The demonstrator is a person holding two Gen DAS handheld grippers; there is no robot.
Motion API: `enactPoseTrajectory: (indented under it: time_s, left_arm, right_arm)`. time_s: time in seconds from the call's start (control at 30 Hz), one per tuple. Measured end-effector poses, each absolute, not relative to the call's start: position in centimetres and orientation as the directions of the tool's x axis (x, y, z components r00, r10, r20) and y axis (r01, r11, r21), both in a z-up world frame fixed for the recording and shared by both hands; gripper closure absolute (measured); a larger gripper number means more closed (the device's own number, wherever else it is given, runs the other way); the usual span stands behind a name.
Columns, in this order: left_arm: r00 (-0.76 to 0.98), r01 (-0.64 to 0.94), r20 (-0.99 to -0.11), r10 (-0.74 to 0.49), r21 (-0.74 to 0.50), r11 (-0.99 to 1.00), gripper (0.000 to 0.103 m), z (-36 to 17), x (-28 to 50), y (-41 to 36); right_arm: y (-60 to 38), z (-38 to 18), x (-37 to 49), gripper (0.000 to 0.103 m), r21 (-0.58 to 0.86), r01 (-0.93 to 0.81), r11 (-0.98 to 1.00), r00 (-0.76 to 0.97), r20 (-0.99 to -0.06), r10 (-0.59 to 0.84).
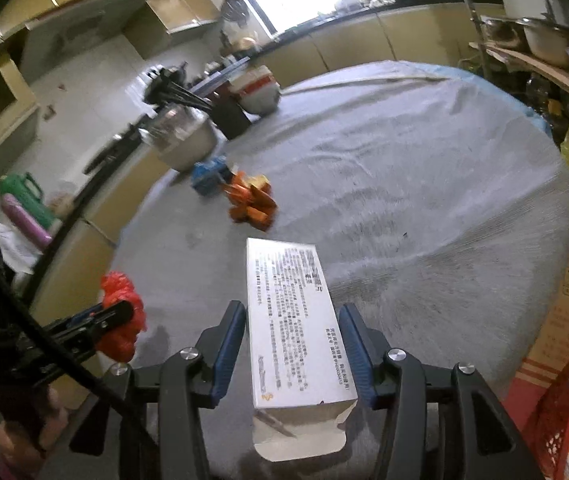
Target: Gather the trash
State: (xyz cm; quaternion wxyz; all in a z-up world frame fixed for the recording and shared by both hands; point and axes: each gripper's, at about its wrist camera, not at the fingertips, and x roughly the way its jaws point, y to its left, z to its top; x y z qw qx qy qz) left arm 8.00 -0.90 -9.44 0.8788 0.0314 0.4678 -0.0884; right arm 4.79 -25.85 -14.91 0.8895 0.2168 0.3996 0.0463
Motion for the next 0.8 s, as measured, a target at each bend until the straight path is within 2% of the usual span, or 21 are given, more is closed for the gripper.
enactPoseTrajectory:
  time_s: [0.13,0.2,0.27,0.3,0.43,0.53,0.63,0.67,0.7,0.8]
  left_arm:
    - [0.508,0.165,-0.845,-0.165,-0.092,0.982,0.059,-11.3,9.4,0.8]
    - [0.504,0.169,-0.846,-0.176,-0.103,0.98,0.056,-11.7,9.6,1.0]
    - [0.502,0.186,-0.842,-0.2,-0.12,0.975,0.043,-12.1,9.7,1.2]
    - [0.504,0.193,-0.838,-0.21,-0.128,0.973,0.041,-12.3,9.6,1.3]
    - [0.485,0.208,-0.843,-0.235,-0.149,0.967,0.041,-13.3,9.7,1.6]
    - [0.515,0.23,-0.831,-0.211,-0.104,0.968,0.04,-13.5,8.9,1.4]
    - [0.54,0.243,-0.818,-0.197,-0.073,0.967,0.043,-13.5,8.5,1.3]
    - [0.549,0.24,-0.817,-0.179,-0.051,0.969,0.051,-13.5,8.4,1.2]
    - [0.556,0.236,-0.817,-0.155,-0.024,0.971,0.055,-13.5,8.4,1.1]
    - [0.55,0.241,-0.82,-0.16,-0.027,0.97,0.056,-13.4,8.5,1.3]
  right_arm:
    - [-25.1,-16.3,6.5,0.048,0.402,0.126,0.907,0.647,-0.726,0.233]
    - [-24.7,-16.5,6.9,0.044,0.401,0.13,0.907,0.639,-0.733,0.233]
    - [-24.6,-16.5,6.9,0.04,0.409,0.131,0.903,0.64,-0.73,0.237]
    - [-24.6,-16.4,6.9,0.038,0.417,0.129,0.9,0.644,-0.725,0.244]
    - [-24.5,-16.4,6.7,0.038,0.417,0.142,0.898,0.641,-0.73,0.238]
    - [-24.2,-16.5,6.0,0.038,0.4,0.143,0.905,0.646,-0.731,0.221]
    - [-22.9,-16.4,5.5,0.039,0.317,0.122,0.941,0.646,-0.745,0.167]
    - [-22.3,-16.4,5.4,0.046,0.266,0.119,0.957,0.638,-0.758,0.132]
    - [-22.0,-16.4,5.4,0.054,0.232,0.118,0.966,0.635,-0.765,0.107]
    - [-21.4,-16.4,5.3,0.056,0.2,0.111,0.974,0.626,-0.775,0.087]
